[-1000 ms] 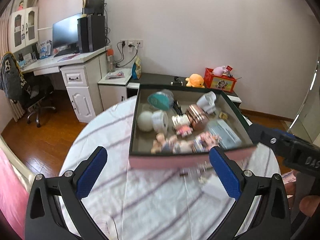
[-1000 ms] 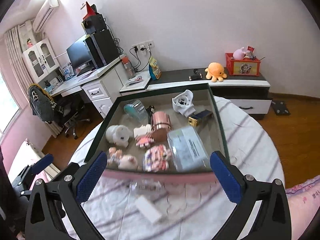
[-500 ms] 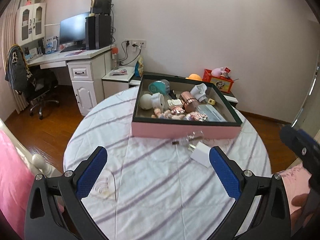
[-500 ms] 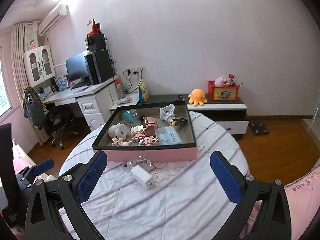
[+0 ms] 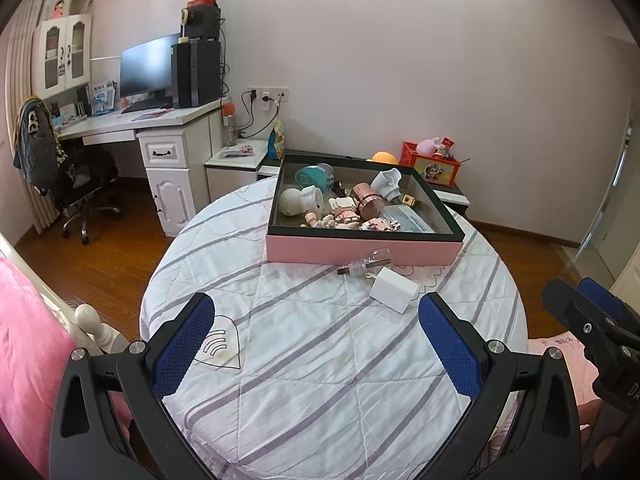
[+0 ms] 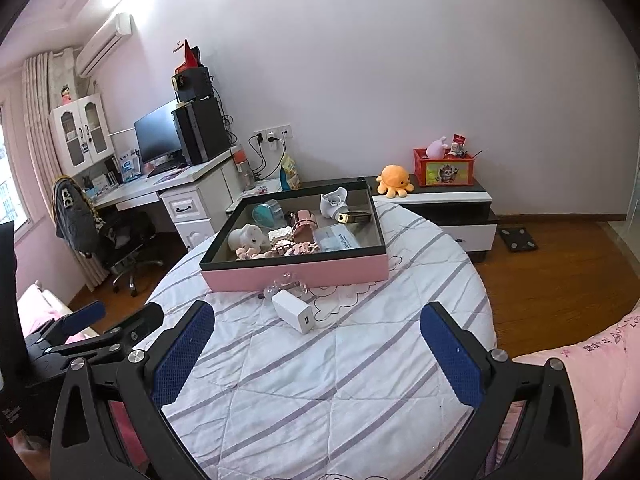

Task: Organize rigid objects
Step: 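Withdraw both tools toward the glass bottle and white power bank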

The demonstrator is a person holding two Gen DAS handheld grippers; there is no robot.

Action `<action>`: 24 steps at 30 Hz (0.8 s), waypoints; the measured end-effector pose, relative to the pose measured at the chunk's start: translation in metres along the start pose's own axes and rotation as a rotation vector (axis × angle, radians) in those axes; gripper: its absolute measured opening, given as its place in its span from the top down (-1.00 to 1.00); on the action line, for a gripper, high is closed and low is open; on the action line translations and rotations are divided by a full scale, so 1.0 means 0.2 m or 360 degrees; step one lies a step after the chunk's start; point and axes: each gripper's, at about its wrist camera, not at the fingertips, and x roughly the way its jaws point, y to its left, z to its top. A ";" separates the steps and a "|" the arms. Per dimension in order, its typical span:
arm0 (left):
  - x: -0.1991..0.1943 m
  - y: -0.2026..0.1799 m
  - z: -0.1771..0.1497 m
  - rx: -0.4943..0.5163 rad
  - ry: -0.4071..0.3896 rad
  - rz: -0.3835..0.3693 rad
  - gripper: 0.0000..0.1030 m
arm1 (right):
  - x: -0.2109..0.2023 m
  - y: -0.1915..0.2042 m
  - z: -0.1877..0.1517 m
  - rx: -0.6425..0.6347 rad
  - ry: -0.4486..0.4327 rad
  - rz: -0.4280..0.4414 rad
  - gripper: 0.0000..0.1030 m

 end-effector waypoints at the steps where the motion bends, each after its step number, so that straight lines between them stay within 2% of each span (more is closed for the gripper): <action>1: -0.01 0.00 0.00 -0.0002 -0.0001 -0.0001 -1.00 | 0.00 0.00 0.00 0.0000 0.0000 -0.0003 -1.00; 15: 0.01 0.03 -0.03 -0.0011 0.0020 0.0013 -1.00 | 0.03 0.04 -0.02 -0.0048 0.0043 0.0009 -1.00; 20: 0.07 0.08 -0.06 -0.0034 0.0064 0.0021 -1.00 | 0.13 0.03 -0.04 -0.0067 0.0118 0.0016 -1.00; 24: 0.15 0.10 -0.06 -0.0039 0.0094 0.0026 -1.00 | 0.31 0.04 -0.06 -0.0124 0.0233 -0.0031 -1.00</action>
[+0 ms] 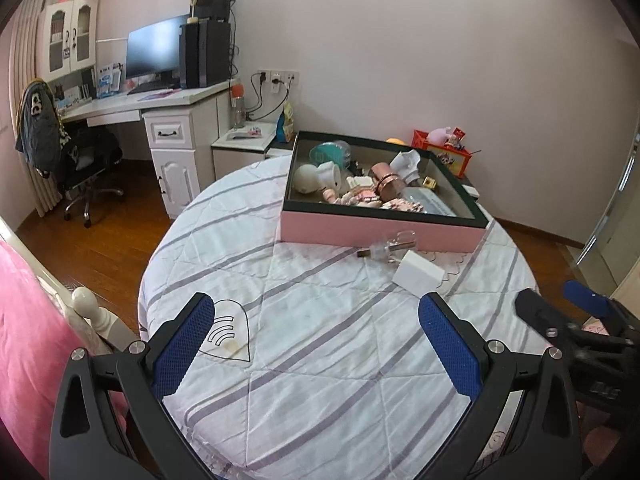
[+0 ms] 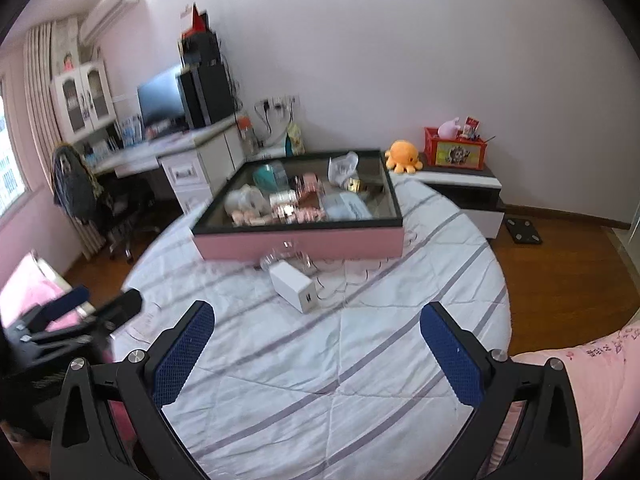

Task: Organize rigid objects
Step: 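Withdraw both tools toward the glass bottle and white power bank, then grasp the clear glass bottle with the left tool while the right tool grasps the white power bank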

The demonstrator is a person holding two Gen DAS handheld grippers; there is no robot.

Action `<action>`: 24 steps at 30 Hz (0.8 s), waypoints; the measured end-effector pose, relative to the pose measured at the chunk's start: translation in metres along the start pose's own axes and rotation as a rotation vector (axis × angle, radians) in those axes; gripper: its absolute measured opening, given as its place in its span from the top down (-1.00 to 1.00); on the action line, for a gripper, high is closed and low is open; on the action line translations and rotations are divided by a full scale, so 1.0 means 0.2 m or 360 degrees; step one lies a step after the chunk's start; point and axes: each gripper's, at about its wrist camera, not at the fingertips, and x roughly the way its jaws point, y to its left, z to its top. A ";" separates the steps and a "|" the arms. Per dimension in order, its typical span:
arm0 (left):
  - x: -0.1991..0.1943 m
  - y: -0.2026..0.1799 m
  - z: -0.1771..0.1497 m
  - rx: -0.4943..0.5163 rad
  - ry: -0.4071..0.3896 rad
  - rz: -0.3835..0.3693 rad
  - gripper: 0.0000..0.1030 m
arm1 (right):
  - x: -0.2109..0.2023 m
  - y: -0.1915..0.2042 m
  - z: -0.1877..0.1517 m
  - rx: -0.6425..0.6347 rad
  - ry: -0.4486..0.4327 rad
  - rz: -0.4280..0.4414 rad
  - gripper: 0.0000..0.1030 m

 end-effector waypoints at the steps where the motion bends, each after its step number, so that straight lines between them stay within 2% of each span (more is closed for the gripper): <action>1: 0.04 0.00 0.00 0.0009 0.0013 0.0006 -1.00 | 0.05 0.00 0.00 -0.0007 0.0032 -0.0004 -1.00; 16: 0.42 0.05 0.01 0.0005 0.0172 0.0055 -1.00 | 0.61 0.04 0.04 -0.0113 0.0296 0.0050 -0.99; 19: 0.47 0.06 0.02 -0.0001 0.0196 0.0065 -1.00 | 0.68 0.06 0.04 -0.0144 0.0329 0.0073 -0.80; 20: 0.49 0.06 0.02 -0.0004 0.0206 0.0066 -1.00 | 0.71 0.07 0.04 -0.0154 0.0342 0.0085 -0.66; 21: 0.51 0.06 0.02 -0.0007 0.0214 0.0066 -1.00 | 0.73 0.08 0.03 -0.0166 0.0358 0.0099 -0.38; 23: 0.53 0.05 0.02 -0.0004 0.0221 0.0066 -1.00 | 0.74 0.09 0.02 -0.0195 0.0351 0.0117 -0.25; 24: 0.54 0.05 0.02 0.0000 0.0223 0.0066 -1.00 | 0.73 0.09 0.02 -0.0204 0.0347 0.0137 -0.08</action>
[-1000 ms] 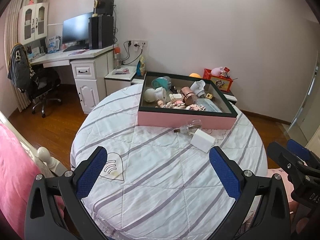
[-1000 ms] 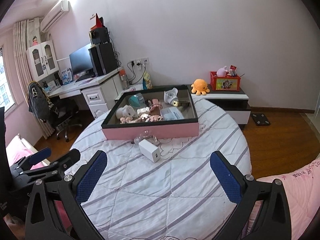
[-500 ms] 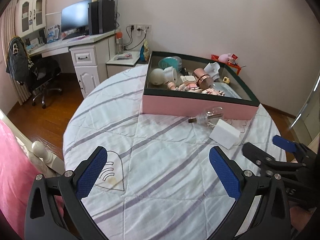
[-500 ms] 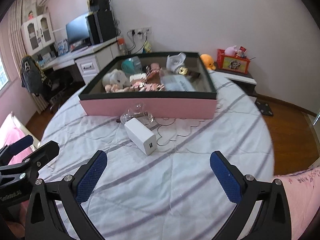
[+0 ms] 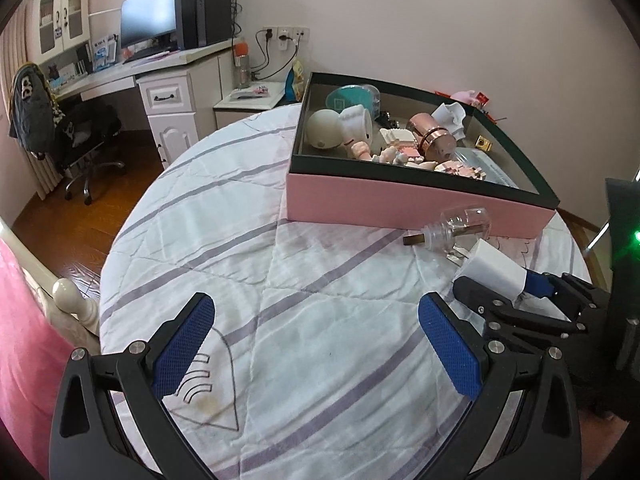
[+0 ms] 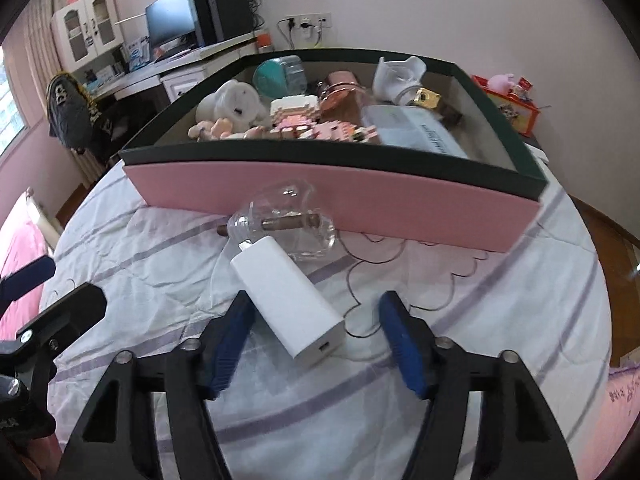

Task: Organize rigid objects
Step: 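Grasp the clear glass bottle with the left tool while the right tool grasps the white power bank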

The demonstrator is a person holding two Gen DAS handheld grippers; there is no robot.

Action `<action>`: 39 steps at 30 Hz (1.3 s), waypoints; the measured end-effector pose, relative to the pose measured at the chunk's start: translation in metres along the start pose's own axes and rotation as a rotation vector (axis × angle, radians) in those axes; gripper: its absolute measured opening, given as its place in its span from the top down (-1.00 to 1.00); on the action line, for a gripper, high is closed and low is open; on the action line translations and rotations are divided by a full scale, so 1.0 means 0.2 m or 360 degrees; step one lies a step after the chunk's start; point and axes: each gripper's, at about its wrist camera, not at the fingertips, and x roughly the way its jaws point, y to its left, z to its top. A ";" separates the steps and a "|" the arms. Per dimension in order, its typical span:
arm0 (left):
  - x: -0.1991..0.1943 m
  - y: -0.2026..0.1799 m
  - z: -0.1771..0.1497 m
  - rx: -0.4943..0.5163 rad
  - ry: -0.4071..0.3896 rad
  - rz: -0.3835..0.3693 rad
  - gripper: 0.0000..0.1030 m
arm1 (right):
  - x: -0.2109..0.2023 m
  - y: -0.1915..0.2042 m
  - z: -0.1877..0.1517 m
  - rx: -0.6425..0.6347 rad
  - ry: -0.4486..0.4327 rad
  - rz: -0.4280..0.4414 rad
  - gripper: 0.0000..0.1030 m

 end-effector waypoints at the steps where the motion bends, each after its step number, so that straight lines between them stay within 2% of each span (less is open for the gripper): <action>1: 0.01 -0.01 0.00 0.0004 0.0003 -0.0001 -1.00 | 0.00 0.00 0.00 -0.0011 -0.0004 0.0014 0.01; 11: 0.09 -0.21 0.06 0.0081 0.0041 -0.0126 -1.00 | -0.13 -0.17 -0.08 0.0108 -0.0024 0.0022 0.28; 12: 0.11 -0.24 0.06 0.0090 0.0044 -0.0134 -1.00 | -0.13 -0.19 -0.09 0.0122 -0.0027 0.0018 0.35; 17: 0.20 -0.36 0.11 0.0110 0.0091 -0.0199 -1.00 | -0.14 -0.26 -0.08 0.0163 -0.0045 0.0017 0.37; 22: 0.32 -0.41 0.17 0.0056 0.0147 -0.0237 -1.00 | -0.13 -0.28 -0.06 0.0145 -0.0053 0.0056 0.37; 30: 0.44 -0.47 0.20 0.0051 0.0151 -0.0137 -0.99 | -0.06 -0.28 -0.02 0.0070 -0.0045 0.0135 0.33; 32: 0.44 -0.47 0.20 0.0059 0.0140 -0.0137 -0.75 | -0.04 -0.27 0.00 0.0043 -0.0034 0.0145 0.32; 34: 0.43 -0.45 0.20 0.0041 0.0128 -0.0133 -0.60 | -0.04 -0.26 0.01 0.0016 -0.0031 0.0143 0.35; 35: 0.42 -0.44 0.20 0.0034 0.0124 -0.0132 -0.47 | -0.04 -0.25 0.00 0.0015 -0.0032 0.0146 0.44; 39: 0.39 -0.38 0.19 0.0027 0.0127 -0.0185 -0.47 | -0.07 -0.26 -0.02 0.0096 -0.0047 0.0144 0.52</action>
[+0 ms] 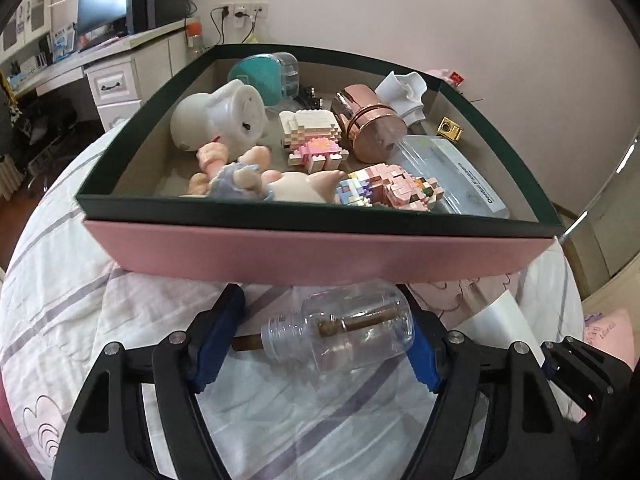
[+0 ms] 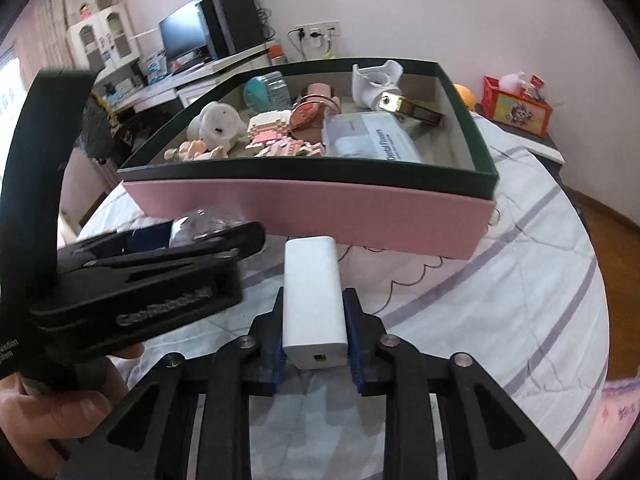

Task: Organize rigid objects
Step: 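Grasp the clear glass bottle with the left tool while the right tool grasps the white power bank, then carry the glass bottle and power bank into the pink box and release them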

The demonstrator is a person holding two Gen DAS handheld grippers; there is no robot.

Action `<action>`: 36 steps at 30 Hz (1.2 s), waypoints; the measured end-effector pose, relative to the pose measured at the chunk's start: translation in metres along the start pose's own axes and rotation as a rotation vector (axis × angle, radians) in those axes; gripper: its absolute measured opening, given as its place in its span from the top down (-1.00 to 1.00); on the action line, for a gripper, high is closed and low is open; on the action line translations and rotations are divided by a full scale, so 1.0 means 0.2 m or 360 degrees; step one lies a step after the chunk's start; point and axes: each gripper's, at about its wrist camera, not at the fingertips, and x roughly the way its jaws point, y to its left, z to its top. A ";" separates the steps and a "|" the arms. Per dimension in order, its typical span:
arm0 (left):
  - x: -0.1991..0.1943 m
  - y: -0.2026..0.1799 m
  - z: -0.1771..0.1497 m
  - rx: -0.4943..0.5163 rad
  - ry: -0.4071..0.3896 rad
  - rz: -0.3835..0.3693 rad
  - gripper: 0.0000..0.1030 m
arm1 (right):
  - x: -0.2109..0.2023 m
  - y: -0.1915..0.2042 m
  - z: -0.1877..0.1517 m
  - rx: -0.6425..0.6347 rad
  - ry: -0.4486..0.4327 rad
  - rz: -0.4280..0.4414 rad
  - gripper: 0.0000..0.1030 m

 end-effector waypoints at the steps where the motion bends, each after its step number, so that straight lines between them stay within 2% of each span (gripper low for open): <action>1: -0.01 0.01 -0.01 -0.0002 -0.0002 -0.0010 -0.47 | -0.01 0.00 -0.01 0.0013 -0.0004 -0.0006 0.53; 10: -0.18 0.05 -0.10 0.0003 -0.0051 -0.0048 -0.47 | -0.12 0.02 -0.04 0.0049 -0.0025 0.0009 0.53; 16: -0.34 0.06 -0.08 0.0027 -0.0123 -0.0057 -0.47 | -0.24 0.07 0.00 0.0037 -0.0090 0.0058 0.53; 26: -0.54 0.06 0.15 0.0106 -0.0283 -0.0027 -0.47 | -0.38 0.10 0.25 -0.0018 -0.0223 0.0063 0.53; 36: -0.47 0.02 0.46 0.0161 -0.0326 -0.0004 -0.47 | -0.28 0.05 0.56 -0.0032 -0.0244 0.0049 0.53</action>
